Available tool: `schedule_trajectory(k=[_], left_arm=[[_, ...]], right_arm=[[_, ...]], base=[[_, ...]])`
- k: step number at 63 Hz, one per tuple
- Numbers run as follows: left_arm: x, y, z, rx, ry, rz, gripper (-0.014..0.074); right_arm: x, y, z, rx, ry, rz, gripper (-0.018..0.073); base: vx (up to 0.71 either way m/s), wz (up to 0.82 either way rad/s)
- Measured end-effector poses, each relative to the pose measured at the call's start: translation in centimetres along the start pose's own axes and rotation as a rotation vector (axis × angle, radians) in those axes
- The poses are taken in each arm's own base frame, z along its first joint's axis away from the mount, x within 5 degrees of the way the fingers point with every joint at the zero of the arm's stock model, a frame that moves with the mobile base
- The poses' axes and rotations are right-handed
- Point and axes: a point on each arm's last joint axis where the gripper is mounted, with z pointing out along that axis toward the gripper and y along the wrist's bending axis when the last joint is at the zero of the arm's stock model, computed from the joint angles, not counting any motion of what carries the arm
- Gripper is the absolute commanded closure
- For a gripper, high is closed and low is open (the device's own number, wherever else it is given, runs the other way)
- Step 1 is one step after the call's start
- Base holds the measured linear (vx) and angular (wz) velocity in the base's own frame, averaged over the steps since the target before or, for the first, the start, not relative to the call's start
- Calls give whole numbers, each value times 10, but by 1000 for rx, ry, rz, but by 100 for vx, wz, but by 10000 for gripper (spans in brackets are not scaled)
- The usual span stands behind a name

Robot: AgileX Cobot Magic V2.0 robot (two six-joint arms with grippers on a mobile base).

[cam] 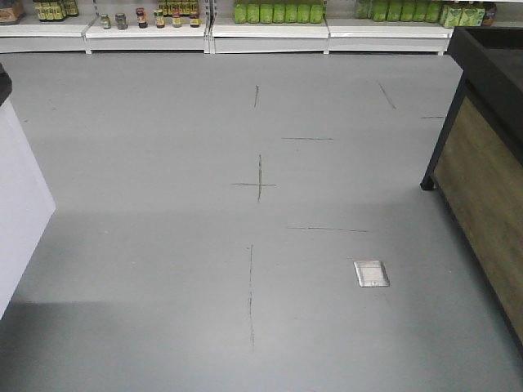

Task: Pick three apples into basket with both arms
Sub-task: 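Drive the base forward toward the black fruit display table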

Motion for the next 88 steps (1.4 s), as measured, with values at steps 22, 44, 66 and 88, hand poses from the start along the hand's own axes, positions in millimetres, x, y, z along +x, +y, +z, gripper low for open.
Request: schedule_trajectory(k=[22, 44, 66, 88], left_arm=[[0, 0, 0, 0, 0, 0, 603], [0, 0, 0, 0, 0, 0, 603], [0, 0, 0, 0, 0, 0, 603], [0, 0, 0, 0, 0, 0, 603]], right_arm=[[0, 0, 0, 0, 0, 0, 568], [0, 0, 0, 0, 0, 0, 568], [0, 0, 0, 0, 0, 0, 568], [0, 0, 0, 0, 0, 0, 568]], base=[[19, -8], [20, -4], [17, -4], [13, -2]])
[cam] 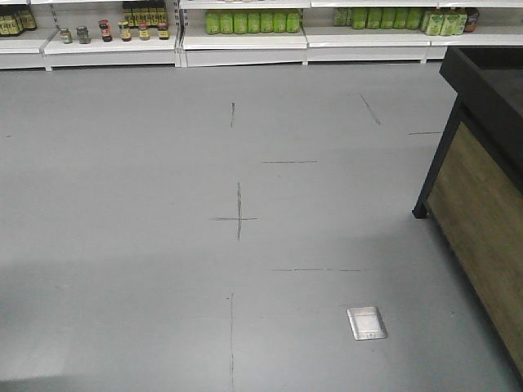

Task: Pick three apples into basket with both arms
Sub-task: 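Drive the base forward toward the black fruit display table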

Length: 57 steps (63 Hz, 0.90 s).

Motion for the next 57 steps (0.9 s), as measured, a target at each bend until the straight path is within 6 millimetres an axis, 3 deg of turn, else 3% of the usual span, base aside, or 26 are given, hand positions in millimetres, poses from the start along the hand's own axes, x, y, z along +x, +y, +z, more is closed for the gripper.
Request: schedule_trajectory(k=[57], left_arm=[[0, 0, 0, 0, 0, 0, 603]], right_arm=[[0, 0, 0, 0, 0, 0, 568]], base=[[9, -6]])
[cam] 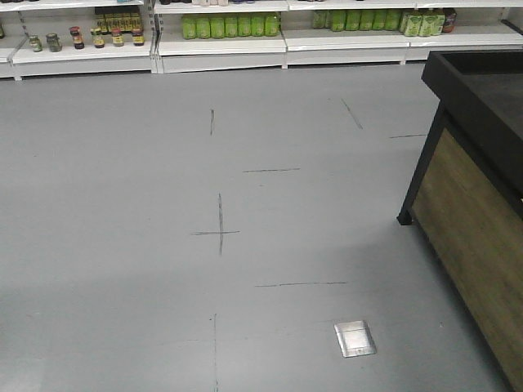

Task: Pick three apples into basket with both arms
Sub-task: 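Drive the base forward toward the black fruit display table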

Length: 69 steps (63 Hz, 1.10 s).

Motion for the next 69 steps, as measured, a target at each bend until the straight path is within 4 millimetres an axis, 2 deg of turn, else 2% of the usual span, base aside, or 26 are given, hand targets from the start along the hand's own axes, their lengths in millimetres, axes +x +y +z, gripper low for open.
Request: schedule_trajectory(k=[69], left_arm=[[0, 0, 0, 0, 0, 0, 603]], right_arm=[[0, 0, 0, 0, 0, 0, 568]], base=[[5, -18]])
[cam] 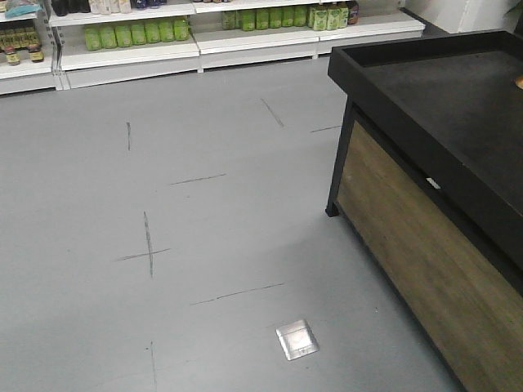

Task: Pick three apples into basket with both arms
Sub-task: 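Drive the base forward toward the black fruit display table, then turn the base to face the light-blue basket on the table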

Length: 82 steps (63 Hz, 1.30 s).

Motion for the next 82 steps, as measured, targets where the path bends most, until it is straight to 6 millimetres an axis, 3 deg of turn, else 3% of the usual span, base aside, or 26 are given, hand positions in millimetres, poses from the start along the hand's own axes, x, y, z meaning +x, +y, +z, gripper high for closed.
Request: schedule_trajectory(k=[82], left_arm=[[0, 0, 0, 0, 0, 0, 603]], right_arm=[[0, 0, 0, 0, 0, 0, 568]], base=[[8, -33]])
